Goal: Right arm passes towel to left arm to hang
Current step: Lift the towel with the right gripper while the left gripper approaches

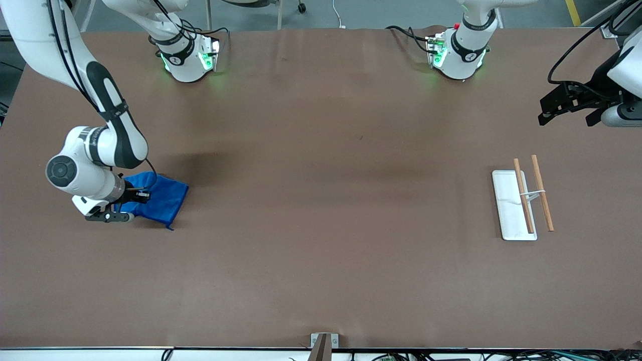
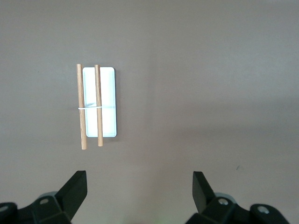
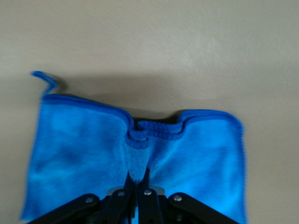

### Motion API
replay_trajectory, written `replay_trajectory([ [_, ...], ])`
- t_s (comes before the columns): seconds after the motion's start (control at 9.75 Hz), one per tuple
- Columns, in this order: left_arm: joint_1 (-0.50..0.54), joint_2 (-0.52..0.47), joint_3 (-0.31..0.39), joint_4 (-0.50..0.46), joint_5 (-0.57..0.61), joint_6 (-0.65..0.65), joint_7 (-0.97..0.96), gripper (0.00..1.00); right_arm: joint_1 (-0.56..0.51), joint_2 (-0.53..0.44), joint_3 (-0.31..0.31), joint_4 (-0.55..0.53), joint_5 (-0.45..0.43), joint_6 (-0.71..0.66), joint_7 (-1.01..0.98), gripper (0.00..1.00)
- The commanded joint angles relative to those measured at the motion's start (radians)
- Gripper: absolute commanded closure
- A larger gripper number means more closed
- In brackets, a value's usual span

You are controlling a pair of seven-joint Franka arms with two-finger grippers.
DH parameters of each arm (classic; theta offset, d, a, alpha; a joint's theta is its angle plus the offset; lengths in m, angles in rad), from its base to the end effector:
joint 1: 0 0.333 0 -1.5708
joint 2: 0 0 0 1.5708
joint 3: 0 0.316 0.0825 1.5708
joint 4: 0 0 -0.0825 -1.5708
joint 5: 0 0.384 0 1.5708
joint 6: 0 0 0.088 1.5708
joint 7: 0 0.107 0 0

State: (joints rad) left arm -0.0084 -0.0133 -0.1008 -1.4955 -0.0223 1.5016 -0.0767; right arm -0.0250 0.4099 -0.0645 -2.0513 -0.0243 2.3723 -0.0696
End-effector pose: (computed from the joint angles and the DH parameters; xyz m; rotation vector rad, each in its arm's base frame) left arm 0.5400 -0.0622 0.6609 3.1184 -0.0534 0.0270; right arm 0.5832 -0.0521 0.2295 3.1035 0.0039 -0.1418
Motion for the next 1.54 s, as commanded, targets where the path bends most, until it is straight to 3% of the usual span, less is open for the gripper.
replay_trajectory([
  [0.0, 0.002, 0.013, -0.007, -0.023, 0.002, -0.009, 0.014, 0.01, -0.004, -0.086, 0.076, -0.017, 0.004, -0.066, 0.002, 1.0],
  [0.1, 0.002, 0.016, -0.01, -0.023, 0.004, -0.009, 0.014, 0.01, -0.007, -0.103, 0.121, 0.006, 0.045, -0.096, 0.002, 1.0],
  [0.21, 0.002, 0.021, -0.01, -0.022, 0.004, -0.008, 0.015, 0.01, -0.003, -0.115, 0.141, 0.029, 0.166, -0.113, -0.001, 1.0],
  [0.41, 0.004, 0.035, -0.011, -0.022, -0.008, 0.006, 0.017, 0.02, 0.005, -0.117, 0.221, 0.08, 0.286, -0.154, -0.001, 1.0],
  [0.82, -0.002, 0.059, -0.014, -0.038, -0.008, 0.014, 0.017, 0.02, 0.007, -0.129, 0.429, 0.137, 0.7, -0.153, -0.006, 1.0],
  [1.03, -0.002, 0.056, -0.059, -0.089, -0.002, -0.015, -0.002, 0.0, 0.022, -0.125, 0.501, 0.193, 0.881, -0.153, -0.006, 1.0],
  [1.33, -0.004, 0.053, -0.102, -0.167, -0.043, -0.031, 0.046, 0.0, 0.115, -0.125, 0.523, 0.262, 1.188, -0.145, -0.012, 1.0],
  [1.44, 0.002, 0.053, -0.099, -0.187, -0.176, -0.031, 0.085, 0.0, 0.137, -0.122, 0.523, 0.295, 1.29, -0.145, -0.013, 1.0],
])
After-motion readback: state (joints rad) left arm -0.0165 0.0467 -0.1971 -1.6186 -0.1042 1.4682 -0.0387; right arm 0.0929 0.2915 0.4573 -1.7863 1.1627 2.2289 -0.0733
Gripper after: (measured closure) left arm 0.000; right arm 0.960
